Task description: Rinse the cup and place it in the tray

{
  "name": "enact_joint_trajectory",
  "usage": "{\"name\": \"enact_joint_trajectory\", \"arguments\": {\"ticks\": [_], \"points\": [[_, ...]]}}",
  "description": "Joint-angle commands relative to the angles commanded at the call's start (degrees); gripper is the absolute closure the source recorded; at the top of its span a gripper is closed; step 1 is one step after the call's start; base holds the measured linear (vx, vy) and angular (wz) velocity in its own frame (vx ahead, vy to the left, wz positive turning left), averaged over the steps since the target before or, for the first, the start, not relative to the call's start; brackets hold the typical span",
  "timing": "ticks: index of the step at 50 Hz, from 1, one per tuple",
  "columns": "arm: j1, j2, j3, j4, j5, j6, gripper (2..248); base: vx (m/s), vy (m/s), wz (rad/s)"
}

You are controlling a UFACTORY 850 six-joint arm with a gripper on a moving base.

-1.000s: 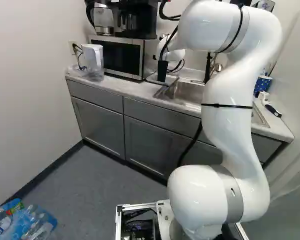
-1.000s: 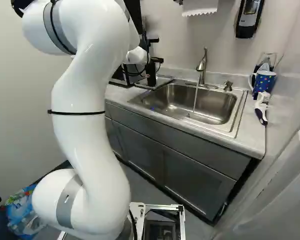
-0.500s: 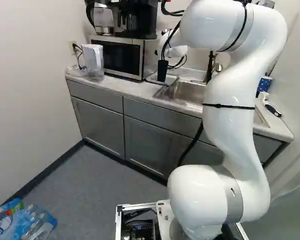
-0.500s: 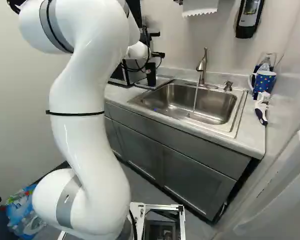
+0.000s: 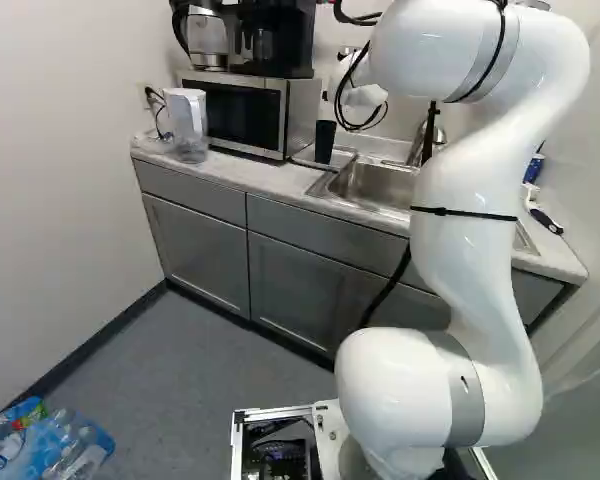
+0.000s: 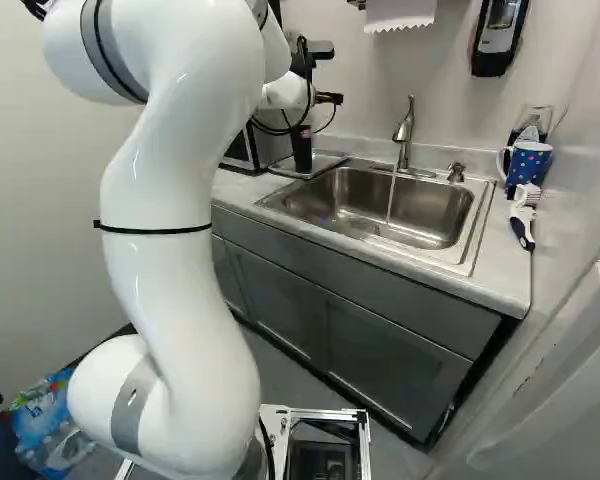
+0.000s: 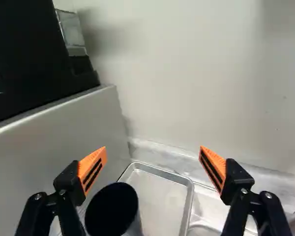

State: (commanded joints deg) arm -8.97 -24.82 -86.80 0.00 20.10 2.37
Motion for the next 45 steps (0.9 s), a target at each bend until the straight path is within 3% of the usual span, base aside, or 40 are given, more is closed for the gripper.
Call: {"name": "enact_joint_trajectory", "arguments": {"ticks": [45], "points": [[-6.18,7.55,3.59,-1.87,-6.72,0.0,3,0.0,0.0,0.0]]}}
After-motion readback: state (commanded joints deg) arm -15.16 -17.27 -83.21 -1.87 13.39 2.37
